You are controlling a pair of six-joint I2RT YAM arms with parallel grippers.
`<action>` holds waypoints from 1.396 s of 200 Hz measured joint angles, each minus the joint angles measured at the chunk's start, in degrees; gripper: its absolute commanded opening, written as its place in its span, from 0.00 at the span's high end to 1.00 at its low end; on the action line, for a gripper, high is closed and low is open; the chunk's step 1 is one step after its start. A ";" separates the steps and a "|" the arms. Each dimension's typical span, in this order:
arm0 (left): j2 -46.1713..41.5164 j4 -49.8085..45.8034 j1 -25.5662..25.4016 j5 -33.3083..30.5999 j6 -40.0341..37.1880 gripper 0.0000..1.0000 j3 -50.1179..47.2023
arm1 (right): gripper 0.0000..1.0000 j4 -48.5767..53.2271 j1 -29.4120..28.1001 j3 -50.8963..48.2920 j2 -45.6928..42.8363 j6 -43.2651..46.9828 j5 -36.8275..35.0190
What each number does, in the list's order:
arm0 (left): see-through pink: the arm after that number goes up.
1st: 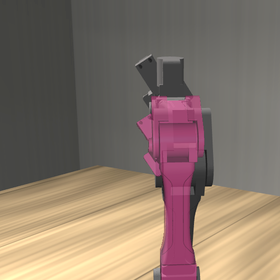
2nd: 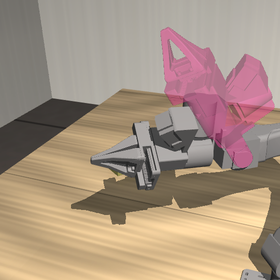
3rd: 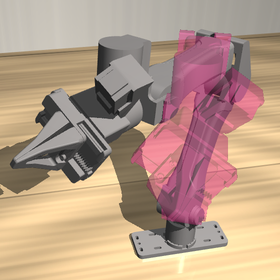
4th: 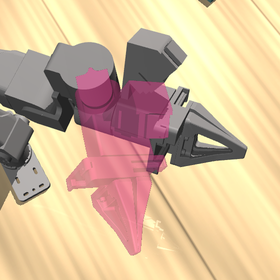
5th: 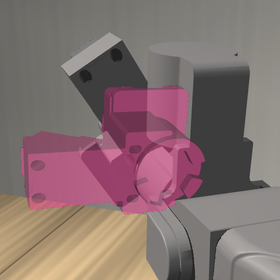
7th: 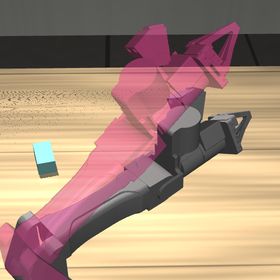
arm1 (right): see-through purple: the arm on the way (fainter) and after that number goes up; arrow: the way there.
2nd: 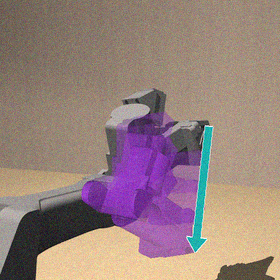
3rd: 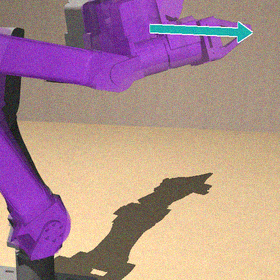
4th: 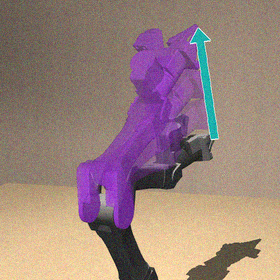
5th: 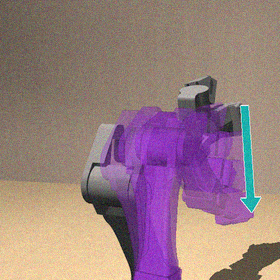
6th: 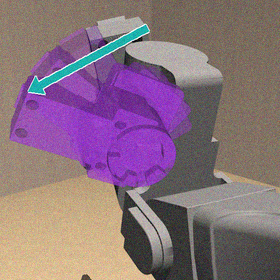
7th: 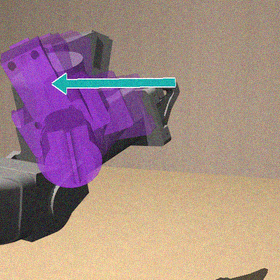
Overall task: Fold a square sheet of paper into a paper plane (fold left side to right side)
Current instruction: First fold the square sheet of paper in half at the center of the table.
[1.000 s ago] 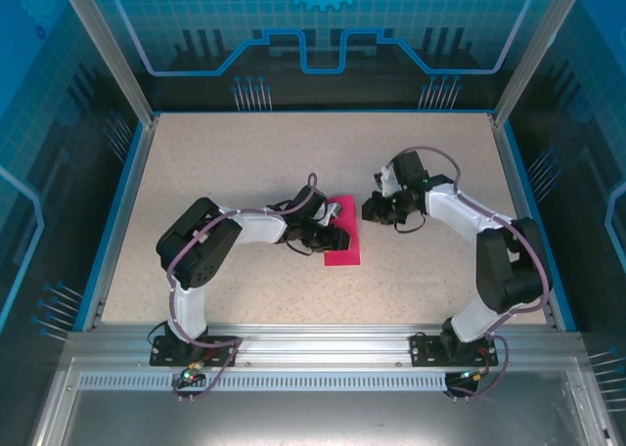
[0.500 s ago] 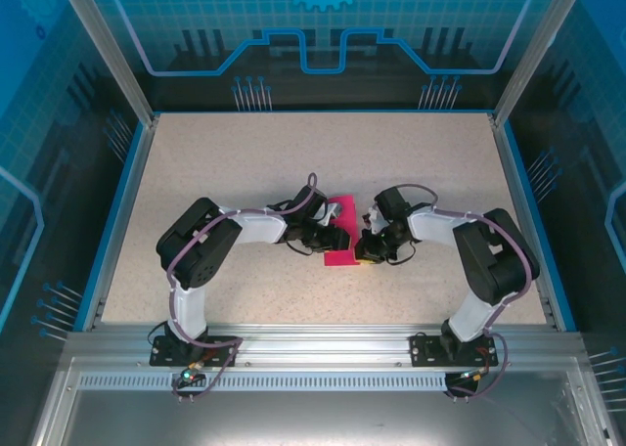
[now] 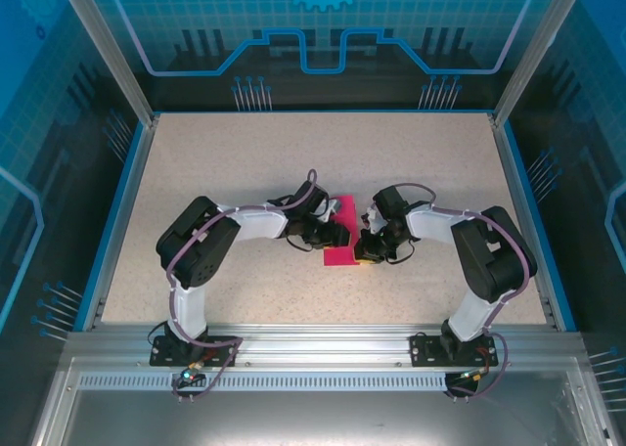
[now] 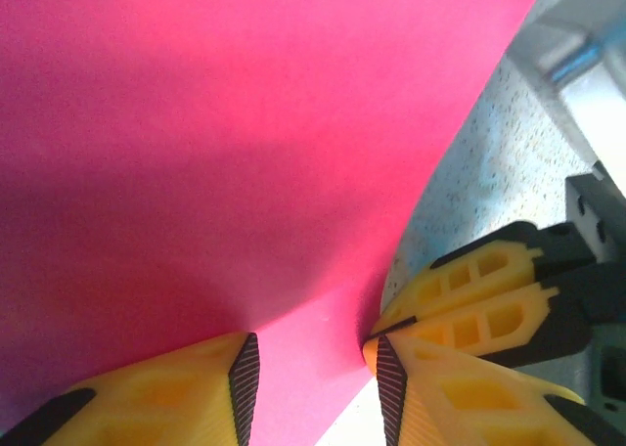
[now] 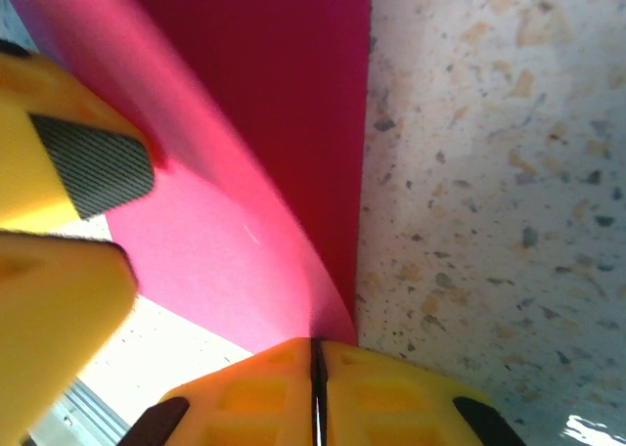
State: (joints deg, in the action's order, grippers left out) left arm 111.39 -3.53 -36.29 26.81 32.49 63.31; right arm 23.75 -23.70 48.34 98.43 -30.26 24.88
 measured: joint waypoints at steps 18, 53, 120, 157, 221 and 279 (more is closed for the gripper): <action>0.00 -0.76 0.83 0.00 -0.39 0.59 1.51 | 0.91 0.00 0.00 0.00 0.02 0.31 0.02; 0.79 -1.27 1.27 0.00 -1.40 0.58 4.04 | 0.91 0.02 0.00 0.07 0.17 0.50 0.07; 4.68 -1.36 2.73 -0.11 -1.55 0.58 5.40 | 0.91 0.81 0.02 0.44 0.33 1.29 -0.22; 5.51 -2.10 4.39 0.76 -1.53 0.57 6.62 | 0.91 1.16 0.02 0.55 0.39 2.01 -0.35; 8.81 -6.38 8.15 0.02 -1.70 0.57 12.90 | 0.91 1.22 0.02 0.55 0.39 2.25 -0.37; 12.50 -10.19 10.32 -0.59 -2.62 0.56 19.54 | 0.91 1.22 0.02 0.55 0.39 2.25 -0.37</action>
State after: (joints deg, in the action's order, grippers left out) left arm 123.90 -13.72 -25.98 26.22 29.87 82.85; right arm 24.97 -23.68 48.88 98.83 -28.01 24.51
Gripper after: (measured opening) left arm 0.438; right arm 0.089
